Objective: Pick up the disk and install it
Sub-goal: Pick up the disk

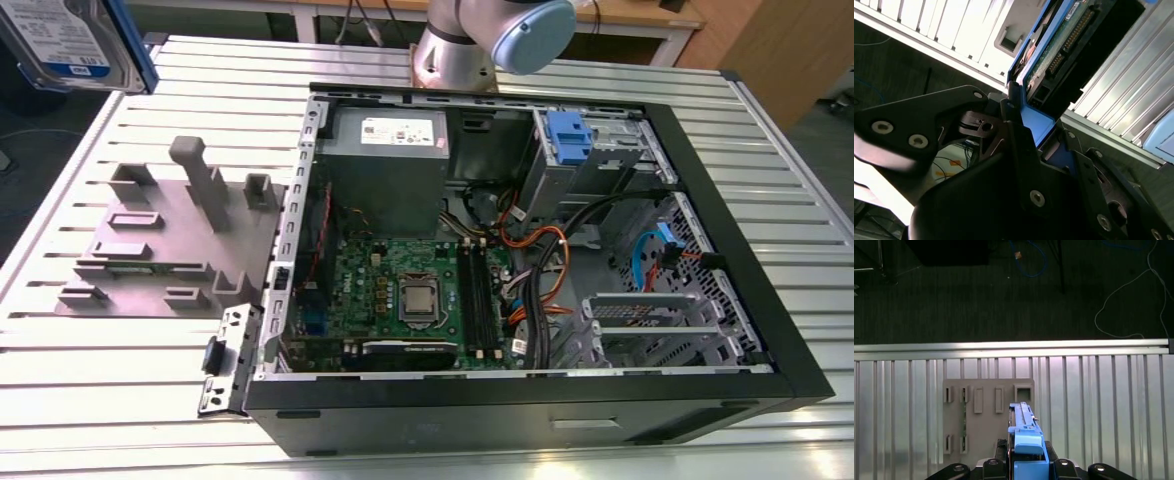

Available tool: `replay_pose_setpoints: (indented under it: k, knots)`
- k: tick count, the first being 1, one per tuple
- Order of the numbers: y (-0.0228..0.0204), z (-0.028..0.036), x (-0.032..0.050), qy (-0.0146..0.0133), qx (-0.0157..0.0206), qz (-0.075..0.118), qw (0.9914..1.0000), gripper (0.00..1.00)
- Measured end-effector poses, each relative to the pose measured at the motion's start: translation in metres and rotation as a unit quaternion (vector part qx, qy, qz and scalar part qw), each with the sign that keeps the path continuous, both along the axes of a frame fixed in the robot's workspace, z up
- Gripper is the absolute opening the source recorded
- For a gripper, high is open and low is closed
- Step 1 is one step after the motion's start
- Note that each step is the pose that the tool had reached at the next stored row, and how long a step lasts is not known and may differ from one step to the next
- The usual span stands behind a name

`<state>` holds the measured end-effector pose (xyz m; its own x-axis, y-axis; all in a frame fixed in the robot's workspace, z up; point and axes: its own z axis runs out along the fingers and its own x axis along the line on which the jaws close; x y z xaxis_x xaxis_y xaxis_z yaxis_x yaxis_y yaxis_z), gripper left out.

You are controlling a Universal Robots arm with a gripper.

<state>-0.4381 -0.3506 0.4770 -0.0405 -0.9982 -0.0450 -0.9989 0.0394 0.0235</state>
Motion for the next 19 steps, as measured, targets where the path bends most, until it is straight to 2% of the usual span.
replay_pose_setpoints:
  k: [8, 13, 19]
  knots:
    - [0.0000, 0.0112, 0.0000, 0.0001, 0.0000, 0.000, 1.00000, 0.37]
    - [-0.0003, 0.0114, 0.0000, 0.0001, 0.0000, 0.000, 1.00000, 0.37]
    - [-0.0051, 0.0113, 0.0000, 0.0000, 0.0000, 0.000, 1.00000, 0.37]
